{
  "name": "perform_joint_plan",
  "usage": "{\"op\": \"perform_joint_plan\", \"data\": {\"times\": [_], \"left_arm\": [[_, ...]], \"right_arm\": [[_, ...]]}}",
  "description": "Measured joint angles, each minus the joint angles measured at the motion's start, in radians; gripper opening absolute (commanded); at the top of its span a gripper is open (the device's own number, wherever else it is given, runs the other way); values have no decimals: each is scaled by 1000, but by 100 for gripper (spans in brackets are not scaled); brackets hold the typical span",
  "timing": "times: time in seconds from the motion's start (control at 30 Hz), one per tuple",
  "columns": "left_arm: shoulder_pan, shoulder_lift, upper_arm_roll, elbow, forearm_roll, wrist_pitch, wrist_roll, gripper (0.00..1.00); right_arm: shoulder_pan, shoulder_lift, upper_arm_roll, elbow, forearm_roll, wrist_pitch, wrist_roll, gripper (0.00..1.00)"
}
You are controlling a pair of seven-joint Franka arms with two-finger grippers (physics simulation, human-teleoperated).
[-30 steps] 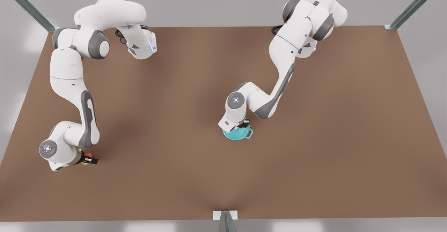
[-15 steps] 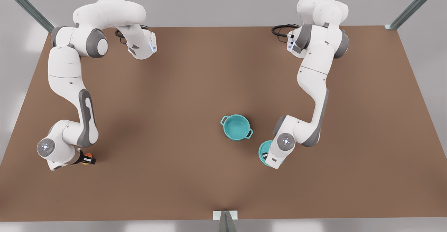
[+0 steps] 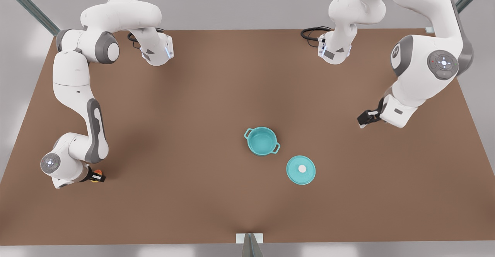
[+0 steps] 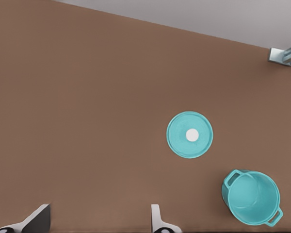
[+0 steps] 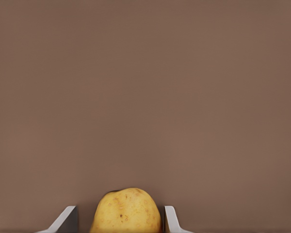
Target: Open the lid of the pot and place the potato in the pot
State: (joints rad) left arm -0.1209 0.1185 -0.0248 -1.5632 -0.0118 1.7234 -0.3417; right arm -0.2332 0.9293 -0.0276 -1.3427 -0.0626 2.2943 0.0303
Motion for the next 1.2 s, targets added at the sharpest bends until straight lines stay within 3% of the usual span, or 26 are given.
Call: {"op": "perform_joint_plan", "data": {"times": [0.07,0.37,0.63,0.73,0.83,1.07,1.2], "left_arm": [[-5,1,0,0,-7,-11,29,100],[-18,-3,0,25,-11,-32,127,100],[58,12,89,120,0,-75,164,100],[100,16,61,120,9,-96,170,100],[40,55,20,124,14,-87,177,100],[42,70,13,118,26,-72,188,100],[41,70,13,118,37,-69,193,100]], "right_arm": [[0,0,0,0,0,1,1,67],[0,-8,6,-3,4,1,5,54],[32,-111,48,-16,13,-79,28,54],[103,-149,51,-11,26,-126,64,54],[204,-184,51,-2,38,-174,125,54],[497,-205,51,81,110,-285,342,53],[593,-200,116,100,120,-315,488,53]]}}
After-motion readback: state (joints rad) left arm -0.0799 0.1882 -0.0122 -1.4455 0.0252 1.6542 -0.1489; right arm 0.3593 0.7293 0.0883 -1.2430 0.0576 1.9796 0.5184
